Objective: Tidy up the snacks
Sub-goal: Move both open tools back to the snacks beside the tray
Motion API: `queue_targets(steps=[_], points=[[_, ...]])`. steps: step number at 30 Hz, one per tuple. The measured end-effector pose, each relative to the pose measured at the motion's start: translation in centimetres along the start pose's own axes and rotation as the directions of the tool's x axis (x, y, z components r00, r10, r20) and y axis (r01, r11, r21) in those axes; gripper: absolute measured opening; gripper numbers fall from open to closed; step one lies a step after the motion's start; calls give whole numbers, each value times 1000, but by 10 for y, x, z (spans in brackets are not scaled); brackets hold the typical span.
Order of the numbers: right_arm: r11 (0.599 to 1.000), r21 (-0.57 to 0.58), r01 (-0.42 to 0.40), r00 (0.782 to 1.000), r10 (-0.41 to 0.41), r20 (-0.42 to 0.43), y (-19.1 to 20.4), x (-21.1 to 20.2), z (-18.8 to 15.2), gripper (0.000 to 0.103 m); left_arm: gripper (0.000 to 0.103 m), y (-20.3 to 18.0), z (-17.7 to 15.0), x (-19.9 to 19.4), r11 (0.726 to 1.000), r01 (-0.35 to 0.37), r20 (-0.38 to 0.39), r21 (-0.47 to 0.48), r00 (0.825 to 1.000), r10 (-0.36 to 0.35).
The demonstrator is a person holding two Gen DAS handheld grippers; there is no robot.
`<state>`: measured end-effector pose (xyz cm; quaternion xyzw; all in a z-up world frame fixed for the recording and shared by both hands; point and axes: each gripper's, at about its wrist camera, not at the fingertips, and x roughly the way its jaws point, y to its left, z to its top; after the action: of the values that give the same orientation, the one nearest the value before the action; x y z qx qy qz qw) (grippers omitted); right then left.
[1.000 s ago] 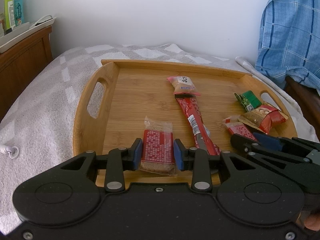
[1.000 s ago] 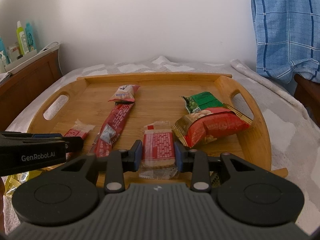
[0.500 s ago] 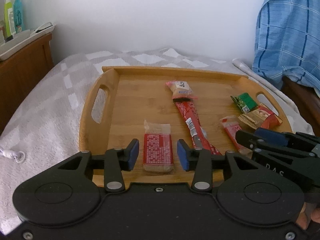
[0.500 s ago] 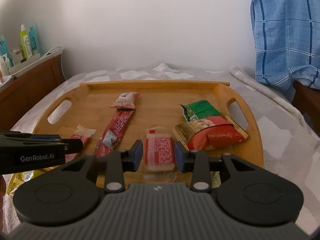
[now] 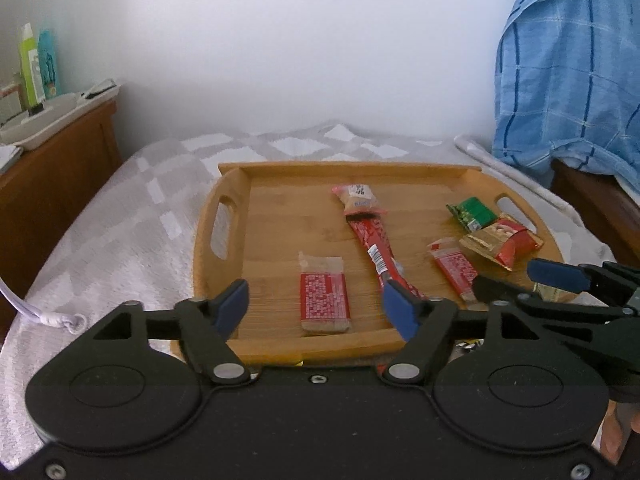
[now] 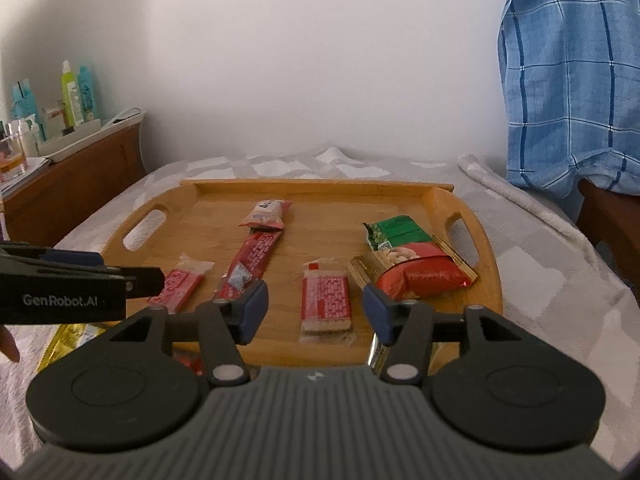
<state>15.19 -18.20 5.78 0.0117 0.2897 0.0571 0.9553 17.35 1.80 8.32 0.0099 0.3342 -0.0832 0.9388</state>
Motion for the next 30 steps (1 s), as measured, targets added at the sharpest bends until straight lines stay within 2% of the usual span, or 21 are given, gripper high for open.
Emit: queue_targets(steps=[5, 13, 18, 30], points=[[1000, -19, 16, 1000, -16, 13, 4, -15, -8, 88, 88, 3, -8, -18, 1000, 5, 32, 13, 999, -5], [998, -49, 30, 999, -29, 13, 11, -33, -22, 94, 94, 4, -26, -35, 999, 21, 44, 38, 999, -22], [998, -52, 28, 1000, -27, 15, 13, -41, -29, 102, 96, 7, -36, -38, 999, 22, 40, 31, 999, -23], [999, -35, 34, 999, -34, -11, 13, -48, -46, 103, 97, 24, -57, -39, 1000, -1, 16, 9, 1000, 1]])
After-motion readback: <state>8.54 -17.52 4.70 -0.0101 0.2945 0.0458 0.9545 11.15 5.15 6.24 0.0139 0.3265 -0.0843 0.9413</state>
